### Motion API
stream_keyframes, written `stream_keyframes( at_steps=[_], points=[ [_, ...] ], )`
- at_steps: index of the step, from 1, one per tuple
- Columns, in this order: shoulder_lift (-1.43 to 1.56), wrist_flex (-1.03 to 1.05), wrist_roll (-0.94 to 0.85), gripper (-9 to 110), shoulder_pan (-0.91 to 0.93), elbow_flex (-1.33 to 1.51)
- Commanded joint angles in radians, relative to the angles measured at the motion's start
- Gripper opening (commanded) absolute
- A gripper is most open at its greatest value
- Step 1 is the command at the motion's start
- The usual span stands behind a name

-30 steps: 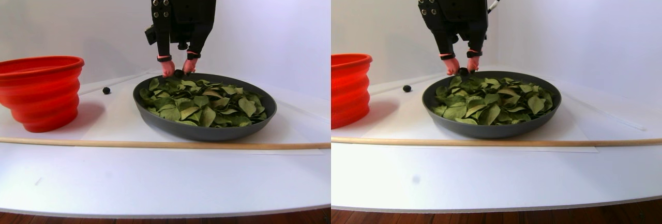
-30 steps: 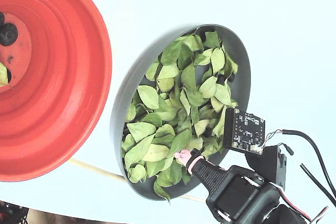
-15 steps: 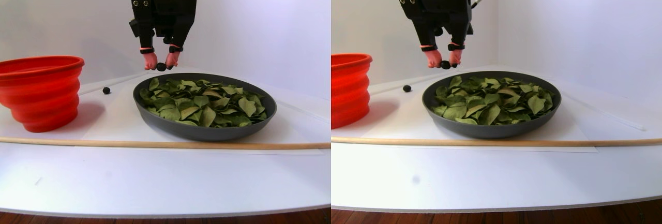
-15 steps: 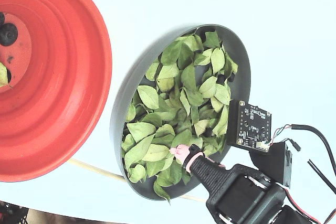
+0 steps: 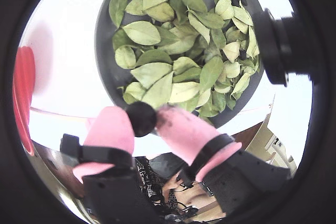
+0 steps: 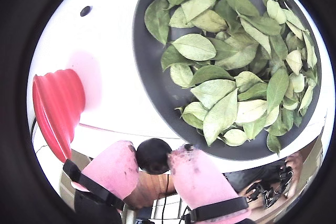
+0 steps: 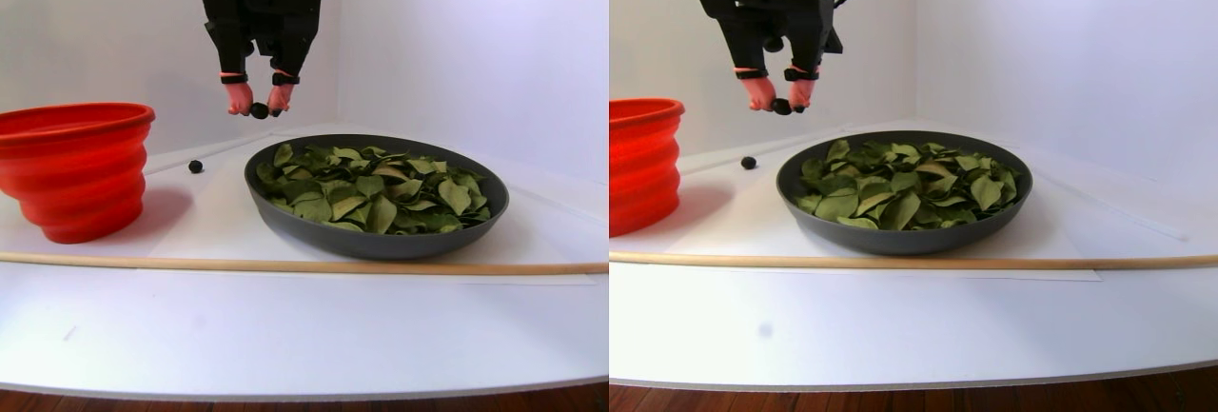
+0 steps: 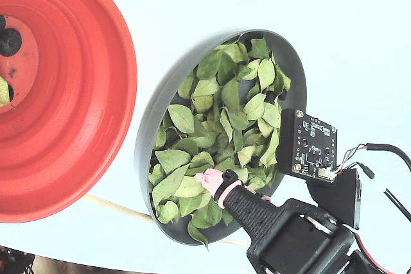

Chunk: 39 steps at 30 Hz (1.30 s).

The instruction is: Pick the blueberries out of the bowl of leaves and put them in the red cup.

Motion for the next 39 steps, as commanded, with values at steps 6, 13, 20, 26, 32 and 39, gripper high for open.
stream_keyframes(
  at_steps=[6, 13, 20, 26, 32, 39],
  points=[
    [0.095, 0.009, 0.048, 11, -0.061, -0.025],
    [0.098, 0.009, 0.083, 11, -0.106, -0.029],
    [0.095, -0.003, 0.115, 11, -0.152, -0.035],
    [0.084, -0.012, 0.153, 11, -0.193, -0.058],
    [0.078, -0.041, 0.195, 11, -0.235, -0.067],
    [0.061, -0.06, 0.229, 11, -0.272, -0.084]
  ],
)
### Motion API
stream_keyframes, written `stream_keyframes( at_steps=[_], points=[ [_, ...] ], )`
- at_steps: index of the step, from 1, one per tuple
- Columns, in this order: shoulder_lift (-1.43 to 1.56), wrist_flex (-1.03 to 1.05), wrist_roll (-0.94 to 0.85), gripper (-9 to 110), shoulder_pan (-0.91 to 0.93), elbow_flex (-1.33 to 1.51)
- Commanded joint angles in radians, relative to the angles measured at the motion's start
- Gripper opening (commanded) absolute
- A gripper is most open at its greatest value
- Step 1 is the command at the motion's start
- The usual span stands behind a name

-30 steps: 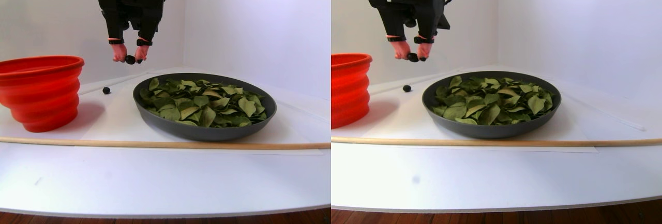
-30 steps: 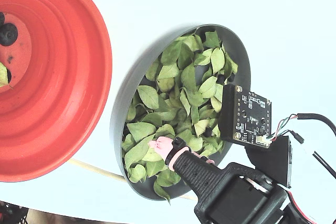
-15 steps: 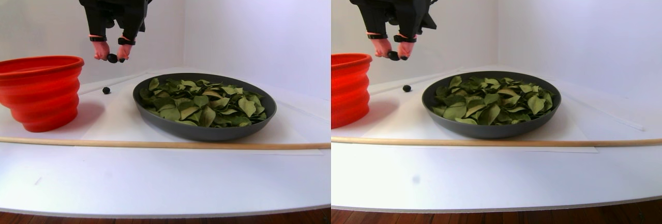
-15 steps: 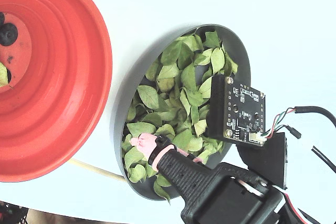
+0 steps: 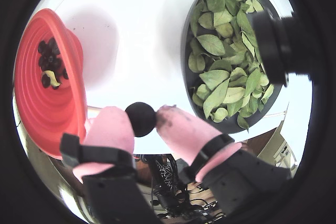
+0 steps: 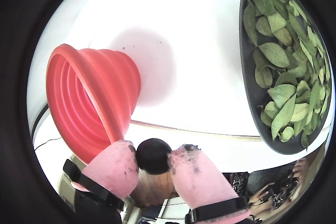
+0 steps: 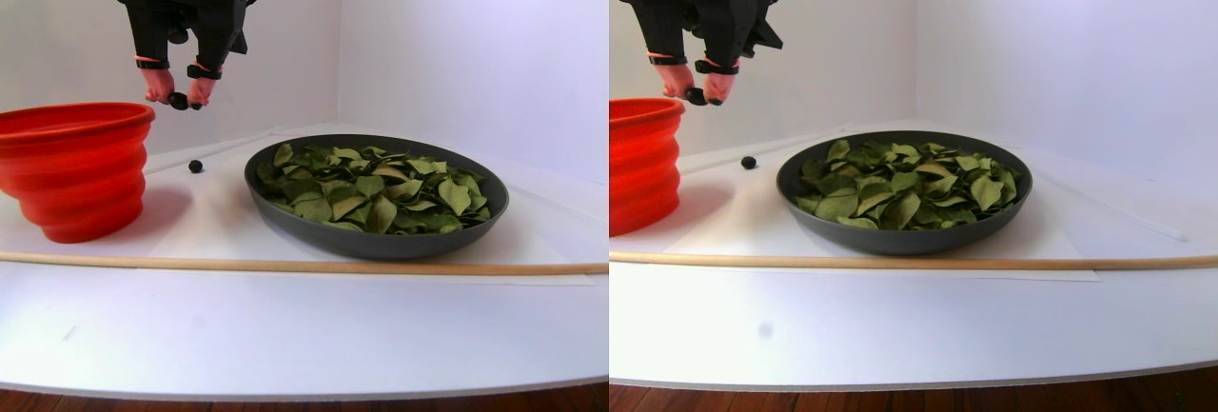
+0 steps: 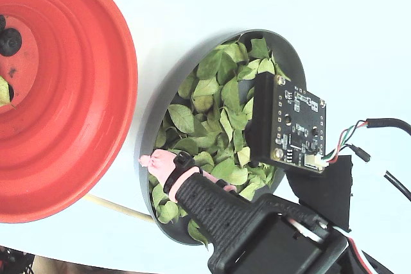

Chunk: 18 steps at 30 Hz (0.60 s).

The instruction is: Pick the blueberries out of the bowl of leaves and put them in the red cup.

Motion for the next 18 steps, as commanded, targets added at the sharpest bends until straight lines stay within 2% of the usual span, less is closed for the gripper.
stream_keyframes(
  at_steps=[1, 18],
  points=[
    [0.058, -0.021, 0.02, 11, -0.038, -0.081],
    [0.051, -0.052, 0.109, 11, -0.127, -0.094]
  ],
)
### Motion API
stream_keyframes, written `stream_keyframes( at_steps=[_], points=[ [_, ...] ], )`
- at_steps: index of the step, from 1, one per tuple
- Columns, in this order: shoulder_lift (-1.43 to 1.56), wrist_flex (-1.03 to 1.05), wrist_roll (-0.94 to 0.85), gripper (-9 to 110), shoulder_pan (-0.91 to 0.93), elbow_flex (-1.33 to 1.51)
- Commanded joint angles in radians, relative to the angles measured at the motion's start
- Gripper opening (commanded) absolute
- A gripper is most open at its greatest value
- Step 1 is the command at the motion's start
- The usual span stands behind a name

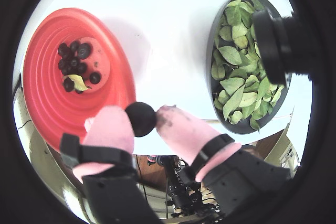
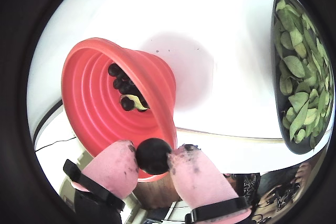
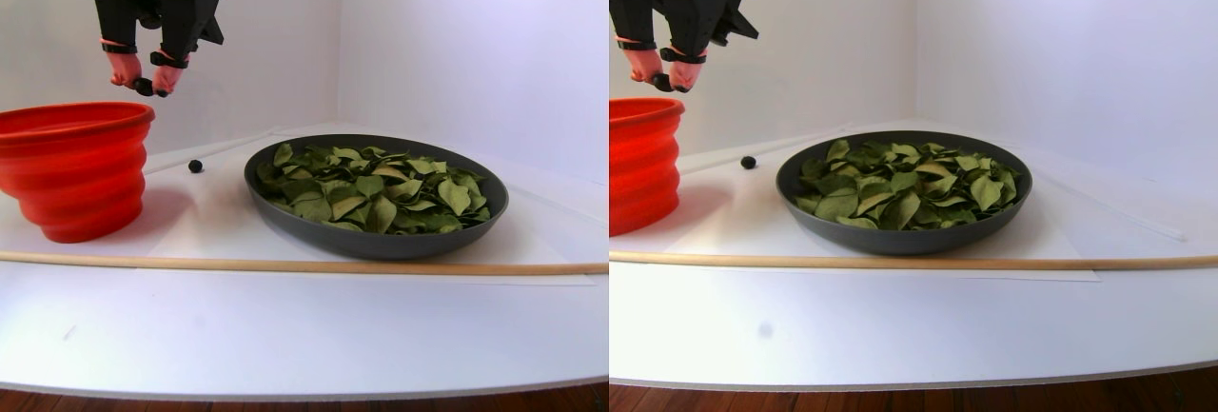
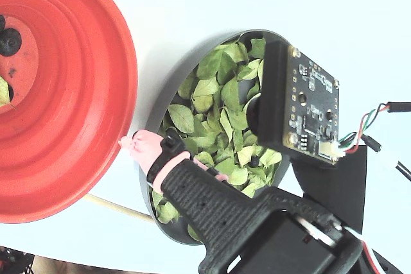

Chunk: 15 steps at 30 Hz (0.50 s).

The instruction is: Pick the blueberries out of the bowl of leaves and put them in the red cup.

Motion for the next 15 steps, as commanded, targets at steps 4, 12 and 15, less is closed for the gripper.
stream_keyframes(
  at_steps=[4, 12, 15],
  points=[
    [0.044, -0.038, 0.026, 11, -0.041, -0.061],
    [0.044, -0.051, 0.075, 12, -0.08, -0.049],
    [0.043, -0.057, 0.089, 12, -0.091, -0.043]
  ],
)
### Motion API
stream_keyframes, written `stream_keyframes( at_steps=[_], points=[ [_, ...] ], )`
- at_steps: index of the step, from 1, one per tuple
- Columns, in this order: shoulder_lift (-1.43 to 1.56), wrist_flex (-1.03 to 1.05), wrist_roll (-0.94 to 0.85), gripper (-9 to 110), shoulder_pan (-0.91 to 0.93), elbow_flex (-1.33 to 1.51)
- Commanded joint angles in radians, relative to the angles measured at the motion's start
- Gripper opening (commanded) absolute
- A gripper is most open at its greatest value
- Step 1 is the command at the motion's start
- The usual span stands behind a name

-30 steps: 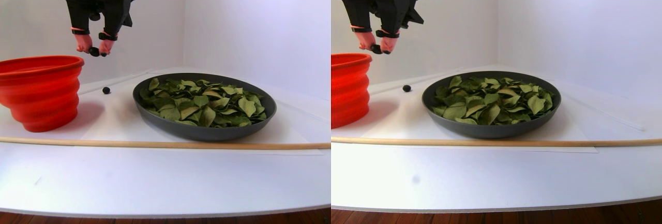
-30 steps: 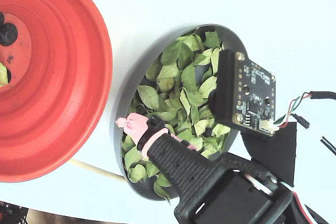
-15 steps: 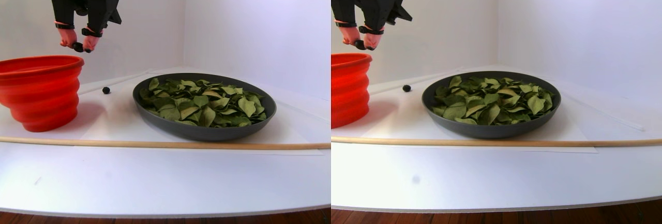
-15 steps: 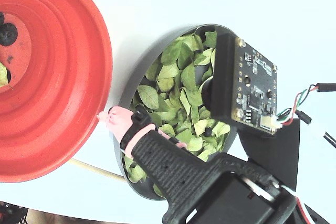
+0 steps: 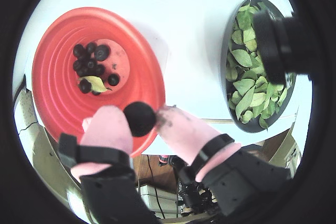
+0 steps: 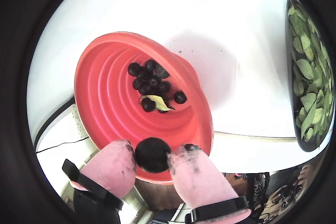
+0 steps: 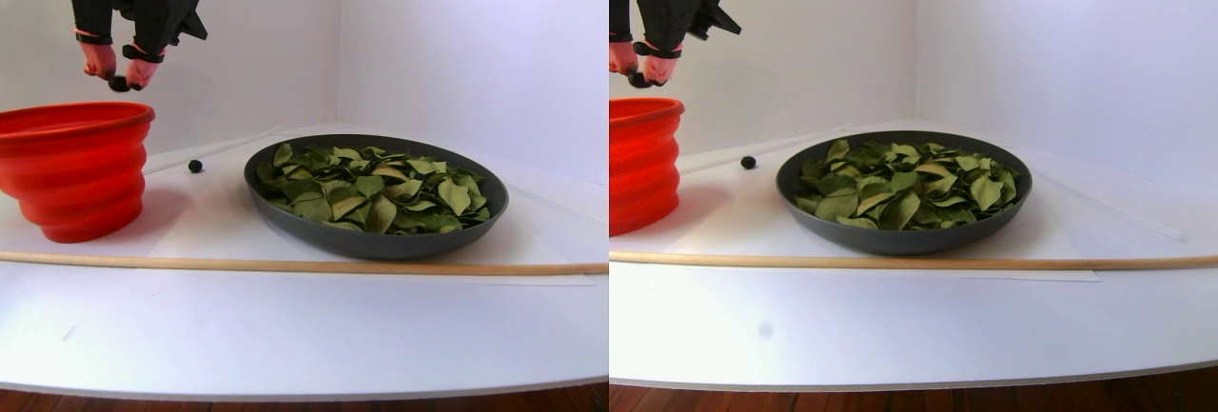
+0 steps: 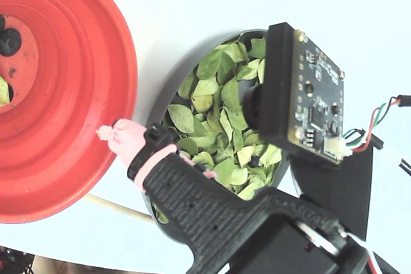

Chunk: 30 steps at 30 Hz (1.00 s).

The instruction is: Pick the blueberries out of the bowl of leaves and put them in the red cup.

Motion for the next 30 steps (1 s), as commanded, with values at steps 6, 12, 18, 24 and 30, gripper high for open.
stream_keyframes(
  at_steps=[6, 12, 18, 24, 30],
  points=[
    [0.041, -0.028, 0.017, 15, -0.029, -0.041],
    [0.048, -0.028, 0.002, 15, -0.011, -0.037],
    [0.074, -0.018, -0.043, 15, 0.038, -0.023],
    [0.095, 0.008, -0.092, 15, 0.1, -0.017],
    [0.103, 0.02, -0.129, 15, 0.153, -0.012]
  ],
)
